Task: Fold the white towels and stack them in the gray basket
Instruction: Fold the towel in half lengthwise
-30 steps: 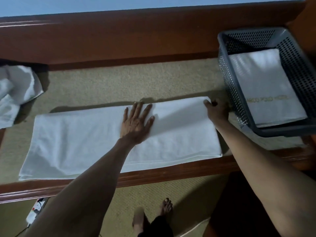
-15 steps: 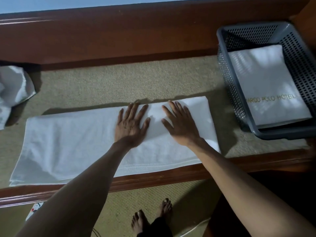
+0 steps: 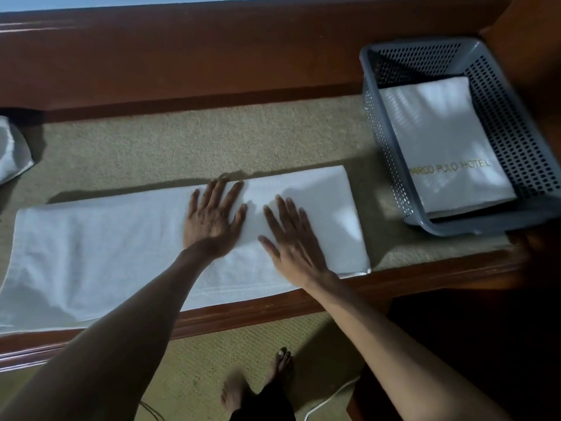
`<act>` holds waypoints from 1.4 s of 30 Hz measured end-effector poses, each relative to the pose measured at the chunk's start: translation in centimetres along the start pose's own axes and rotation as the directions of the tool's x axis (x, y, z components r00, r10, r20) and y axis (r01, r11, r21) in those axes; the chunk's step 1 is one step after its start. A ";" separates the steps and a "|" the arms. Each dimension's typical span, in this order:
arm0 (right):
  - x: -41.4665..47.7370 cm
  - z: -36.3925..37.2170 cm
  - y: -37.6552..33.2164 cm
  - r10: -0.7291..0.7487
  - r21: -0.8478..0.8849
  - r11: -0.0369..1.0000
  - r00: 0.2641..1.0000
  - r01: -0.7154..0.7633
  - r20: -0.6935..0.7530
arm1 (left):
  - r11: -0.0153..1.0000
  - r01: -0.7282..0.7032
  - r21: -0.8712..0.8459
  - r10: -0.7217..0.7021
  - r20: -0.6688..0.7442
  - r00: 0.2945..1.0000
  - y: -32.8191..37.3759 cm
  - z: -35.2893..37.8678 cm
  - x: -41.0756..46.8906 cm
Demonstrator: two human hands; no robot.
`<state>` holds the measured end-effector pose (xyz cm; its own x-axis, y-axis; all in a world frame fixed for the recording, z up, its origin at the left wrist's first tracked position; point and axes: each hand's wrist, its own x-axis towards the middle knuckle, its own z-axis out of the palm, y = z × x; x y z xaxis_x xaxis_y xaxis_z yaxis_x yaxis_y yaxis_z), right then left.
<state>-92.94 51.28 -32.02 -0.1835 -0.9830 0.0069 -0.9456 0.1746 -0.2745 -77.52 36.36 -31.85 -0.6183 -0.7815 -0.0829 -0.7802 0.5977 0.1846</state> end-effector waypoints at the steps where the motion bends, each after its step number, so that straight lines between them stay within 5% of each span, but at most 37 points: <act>1: -0.7 0.3 0.3 -0.004 0.000 1.000 1.000 0.004 0.001 | 1.000 -0.002 0.003 0.002 0.003 1.000 0.0 0.0 0.0; 9: -4.6 -2.1 9.2 0.174 -0.059 0.983 0.984 -0.172 0.028 | 1.000 0.009 0.000 -0.009 -0.005 1.000 0.2 -0.1 0.0; 14: -3.0 -3.2 8.0 0.347 -0.039 0.935 0.934 -0.351 -0.083 | 1.000 0.012 -0.007 -0.012 -0.012 1.000 0.5 0.0 0.0; 20: 3.8 -1.6 1.0 0.246 0.149 0.961 0.965 -0.232 -0.085 | 1.000 0.023 -0.010 -0.023 0.002 1.000 0.4 0.3 0.0; 29: 5.0 1.0 -0.2 0.286 0.008 0.957 0.942 -0.289 -0.178 | 0.993 0.055 -0.104 -0.049 0.060 0.997 -0.8 0.0 -2.2; 38: 5.3 1.0 -0.7 0.282 -0.027 0.956 0.943 -0.291 -0.178 | 0.972 0.230 -0.044 -0.229 0.027 0.973 -14.5 -2.9 -9.8; 42: 6.0 1.7 -3.3 0.411 0.074 0.911 0.885 -0.405 -0.218 | 0.970 0.237 -0.059 -0.238 -0.015 0.971 -14.0 -2.4 -9.6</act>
<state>-90.41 44.75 -32.68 -0.6098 -0.7859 0.1028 -0.7675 0.5532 -0.3240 -60.43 35.12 -31.33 -0.4134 -0.9039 -0.1100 -0.8974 0.3839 0.2176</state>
